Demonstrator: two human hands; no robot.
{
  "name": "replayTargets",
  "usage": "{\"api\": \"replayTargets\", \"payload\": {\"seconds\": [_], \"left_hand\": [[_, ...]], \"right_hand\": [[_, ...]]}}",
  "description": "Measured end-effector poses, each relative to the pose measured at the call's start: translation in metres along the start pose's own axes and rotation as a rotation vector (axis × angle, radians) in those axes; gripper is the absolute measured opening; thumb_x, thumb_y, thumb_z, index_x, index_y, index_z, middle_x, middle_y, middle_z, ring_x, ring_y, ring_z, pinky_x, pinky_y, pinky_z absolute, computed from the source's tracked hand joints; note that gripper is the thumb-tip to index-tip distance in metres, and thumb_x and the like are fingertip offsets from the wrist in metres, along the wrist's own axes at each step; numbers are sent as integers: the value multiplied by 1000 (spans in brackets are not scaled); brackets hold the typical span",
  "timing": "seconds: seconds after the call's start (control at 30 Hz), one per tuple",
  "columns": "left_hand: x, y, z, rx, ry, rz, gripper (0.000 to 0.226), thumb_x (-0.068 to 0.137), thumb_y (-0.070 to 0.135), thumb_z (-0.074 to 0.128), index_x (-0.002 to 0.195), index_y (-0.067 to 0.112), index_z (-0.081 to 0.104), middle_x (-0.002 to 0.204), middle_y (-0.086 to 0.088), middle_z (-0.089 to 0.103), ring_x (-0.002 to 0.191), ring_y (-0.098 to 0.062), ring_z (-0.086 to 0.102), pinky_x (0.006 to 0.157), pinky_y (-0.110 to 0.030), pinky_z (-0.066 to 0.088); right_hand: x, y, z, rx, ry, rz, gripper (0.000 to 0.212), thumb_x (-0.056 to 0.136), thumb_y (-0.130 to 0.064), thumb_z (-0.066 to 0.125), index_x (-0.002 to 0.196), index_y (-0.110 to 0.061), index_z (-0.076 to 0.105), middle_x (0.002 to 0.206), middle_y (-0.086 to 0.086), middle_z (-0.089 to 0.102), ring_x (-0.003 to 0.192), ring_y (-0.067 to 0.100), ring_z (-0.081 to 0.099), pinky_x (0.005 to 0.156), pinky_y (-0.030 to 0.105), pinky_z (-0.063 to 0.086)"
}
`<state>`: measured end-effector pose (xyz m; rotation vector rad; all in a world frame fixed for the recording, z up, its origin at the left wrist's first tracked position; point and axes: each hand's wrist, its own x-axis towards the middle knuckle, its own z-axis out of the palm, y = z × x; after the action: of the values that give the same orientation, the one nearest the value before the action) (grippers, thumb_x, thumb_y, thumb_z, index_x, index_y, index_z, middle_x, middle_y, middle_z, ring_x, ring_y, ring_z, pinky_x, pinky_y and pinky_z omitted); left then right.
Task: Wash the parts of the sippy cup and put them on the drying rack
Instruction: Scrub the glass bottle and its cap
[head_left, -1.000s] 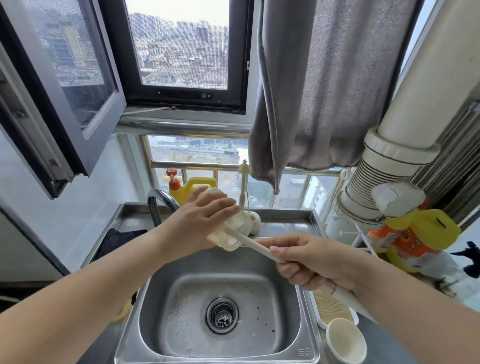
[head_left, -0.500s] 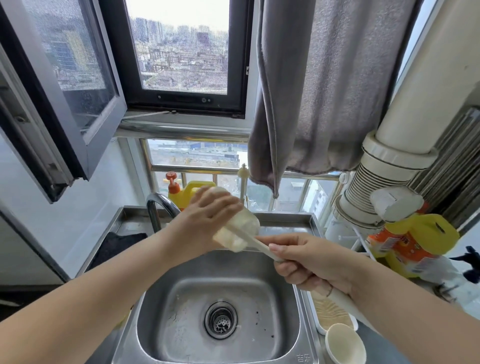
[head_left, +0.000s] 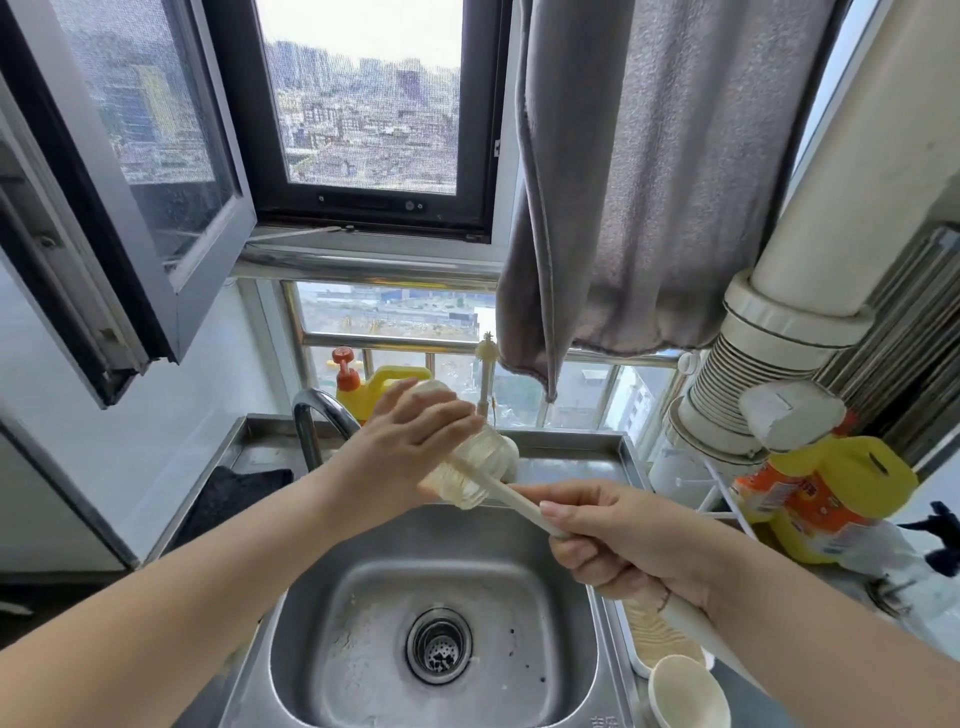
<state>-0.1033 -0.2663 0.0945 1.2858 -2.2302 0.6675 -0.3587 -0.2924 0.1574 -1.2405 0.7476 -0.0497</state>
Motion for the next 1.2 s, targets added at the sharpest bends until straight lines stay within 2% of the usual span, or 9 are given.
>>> {"api": "replayTargets", "payload": {"seconds": [0.17, 0.33, 0.47, 0.57, 0.73, 0.9, 1.0, 1.07, 1.2], "left_hand": [[4, 20, 0, -44, 121, -142, 85, 56, 23, 91, 126, 11, 43, 127, -5, 42, 124, -28, 42, 100, -57, 38], [-19, 33, 1, -75, -130, -207, 103, 71, 19, 77, 150, 15, 12, 152, -13, 17, 144, -36, 7, 108, -63, 23], [-7, 27, -15, 135, -226, -134, 106, 56, 34, 89, 143, 16, 31, 131, -14, 51, 122, -34, 43, 86, -50, 54], [10, 21, -24, 168, -224, -221, 111, 39, 53, 88, 133, 20, 39, 111, -5, 44, 99, -24, 42, 76, -44, 52], [3, 12, -31, -98, -387, -450, 93, 62, 48, 82, 142, 25, 39, 144, 0, 41, 135, -25, 33, 111, -44, 30], [-9, 8, -33, -184, -481, -649, 100, 62, 46, 82, 146, 32, 29, 138, 10, 41, 128, -14, 33, 104, -30, 36], [0, 16, -33, -195, -482, -554, 95, 63, 44, 81, 144, 33, 32, 136, 10, 42, 125, -15, 31, 101, -31, 36], [6, 19, -34, -133, -512, -440, 93, 64, 43, 79, 144, 32, 33, 136, 8, 42, 127, -16, 31, 100, -34, 40], [9, 8, -41, -6, -544, -378, 88, 66, 42, 78, 142, 31, 36, 136, 4, 43, 127, -20, 32, 99, -37, 44]], "right_hand": [[1, -2, 5, 56, 32, -28, 33, 101, -16, 40, 126, -29, 56, 54, -3, 33, 39, 2, 25, 29, 10, 21], [1, 1, 6, 19, 95, -30, 32, 101, -16, 41, 125, -29, 57, 52, -4, 34, 38, 2, 26, 29, 11, 21], [-2, 2, 11, -146, 147, -1, 32, 102, -19, 40, 125, -34, 57, 54, -4, 35, 38, 3, 28, 32, 11, 22], [2, 6, 20, -340, 171, -3, 33, 102, -23, 41, 125, -42, 56, 49, -9, 41, 37, 3, 33, 35, 13, 27], [-11, 0, 16, -963, 308, -124, 39, 100, -29, 42, 127, -56, 48, 59, -19, 52, 42, 1, 40, 42, 12, 31], [-27, -5, 1, -1288, 480, -179, 40, 101, -34, 38, 128, -63, 39, 64, -15, 44, 49, 3, 39, 48, 17, 32], [-21, -3, 8, -1474, 516, -259, 50, 102, -26, 33, 137, -61, 25, 83, -12, 54, 67, 10, 52, 60, 26, 41], [-17, 0, 19, -1715, 541, -320, 67, 96, -9, 32, 145, -50, 12, 77, -2, 41, 62, 20, 43, 52, 31, 34], [-25, -17, 15, -2086, 630, -401, 75, 63, 1, 47, 130, -32, 58, 58, 6, 39, 38, 16, 20, 46, 20, -2]]}}
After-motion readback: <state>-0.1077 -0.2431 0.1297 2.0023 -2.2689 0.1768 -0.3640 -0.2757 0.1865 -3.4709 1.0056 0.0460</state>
